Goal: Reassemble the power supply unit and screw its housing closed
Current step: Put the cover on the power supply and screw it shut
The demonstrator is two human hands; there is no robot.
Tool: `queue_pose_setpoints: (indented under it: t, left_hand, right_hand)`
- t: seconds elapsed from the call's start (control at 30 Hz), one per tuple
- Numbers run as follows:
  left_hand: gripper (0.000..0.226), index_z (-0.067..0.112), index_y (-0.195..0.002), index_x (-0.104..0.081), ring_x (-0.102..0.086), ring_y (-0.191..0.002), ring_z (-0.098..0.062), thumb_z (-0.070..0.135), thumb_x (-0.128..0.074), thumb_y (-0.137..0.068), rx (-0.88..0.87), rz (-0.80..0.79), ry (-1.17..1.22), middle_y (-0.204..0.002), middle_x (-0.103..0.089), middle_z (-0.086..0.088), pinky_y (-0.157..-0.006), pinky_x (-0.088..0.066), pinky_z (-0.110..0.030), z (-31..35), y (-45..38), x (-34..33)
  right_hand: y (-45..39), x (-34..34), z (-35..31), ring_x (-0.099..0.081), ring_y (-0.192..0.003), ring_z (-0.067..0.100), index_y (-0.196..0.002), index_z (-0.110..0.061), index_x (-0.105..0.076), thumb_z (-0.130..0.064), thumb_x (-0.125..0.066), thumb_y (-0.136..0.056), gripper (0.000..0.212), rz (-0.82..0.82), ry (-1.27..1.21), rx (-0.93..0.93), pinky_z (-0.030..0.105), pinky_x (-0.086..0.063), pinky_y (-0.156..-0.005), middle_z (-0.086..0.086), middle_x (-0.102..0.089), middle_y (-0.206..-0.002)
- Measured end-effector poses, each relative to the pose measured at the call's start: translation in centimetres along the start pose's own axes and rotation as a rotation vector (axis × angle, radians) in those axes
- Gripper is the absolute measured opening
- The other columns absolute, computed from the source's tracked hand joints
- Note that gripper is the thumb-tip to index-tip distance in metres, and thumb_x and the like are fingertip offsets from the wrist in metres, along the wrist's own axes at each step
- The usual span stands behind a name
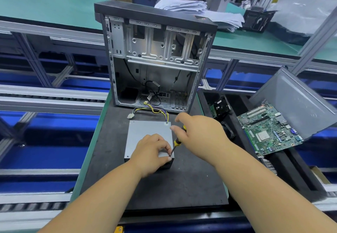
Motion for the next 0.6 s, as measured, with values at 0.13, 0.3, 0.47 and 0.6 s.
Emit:
queue_pose_setpoints:
  t: [0.13, 0.3, 0.47, 0.6]
  left_hand:
    - [0.022, 0.048, -0.076, -0.055, -0.039, -0.100, -0.009, 0.038, -0.074, -0.080, 0.001, 0.003, 0.002, -0.102, -0.050, 0.019, -0.097, -0.035, -0.029, 0.11, -0.02, 0.02]
    - [0.022, 0.048, -0.075, -0.054, -0.039, -0.099, -0.009, 0.038, -0.074, -0.080, 0.000, 0.006, -0.002, -0.101, -0.050, 0.020, -0.096, -0.034, -0.028, 0.05, 0.02, 0.03]
    - [0.026, 0.050, -0.073, -0.052, -0.041, -0.099, -0.010, 0.038, -0.074, -0.080, -0.005, 0.003, -0.002, -0.100, -0.049, 0.020, -0.095, -0.035, -0.028, 0.07, 0.04, 0.01]
    - [0.026, 0.051, -0.073, -0.052, -0.041, -0.100, -0.009, 0.038, -0.073, -0.080, -0.006, 0.005, -0.002, -0.102, -0.051, 0.019, -0.096, -0.035, -0.028, 0.02, 0.03, 0.02]
  right_hand:
    - [0.17, 0.30, -0.23, -0.052, -0.087, 0.018, -0.133, -0.030, -0.046, -0.029, -0.046, -0.091, 0.042, -0.024, -0.121, 0.055, 0.031, -0.035, -0.061, -0.008, -0.058, -0.105]
    - [0.08, 0.08, -0.14, -0.055, -0.075, 0.017, -0.131, -0.033, -0.045, -0.051, -0.043, -0.098, 0.037, 0.015, -0.010, 0.064, 0.030, -0.034, -0.055, -0.011, -0.063, -0.079]
    - [0.45, -0.07, -0.13, -0.053, -0.078, 0.016, -0.132, -0.031, -0.043, -0.037, -0.049, -0.091, 0.041, 0.013, -0.126, 0.054, 0.030, -0.036, -0.057, -0.013, -0.058, -0.090]
    - [0.34, -0.02, -0.09, -0.049, -0.074, 0.014, -0.133, -0.033, -0.043, -0.032, -0.051, -0.091, 0.042, 0.033, -0.096, 0.076, 0.028, -0.031, -0.052, -0.015, -0.050, -0.079]
Point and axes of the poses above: each hand's wrist, its own y-axis away from the middle knuckle, its own x-axis out of the back of the hand, z = x × y, the point moved 1 cm from there along -y, towards the middle knuckle
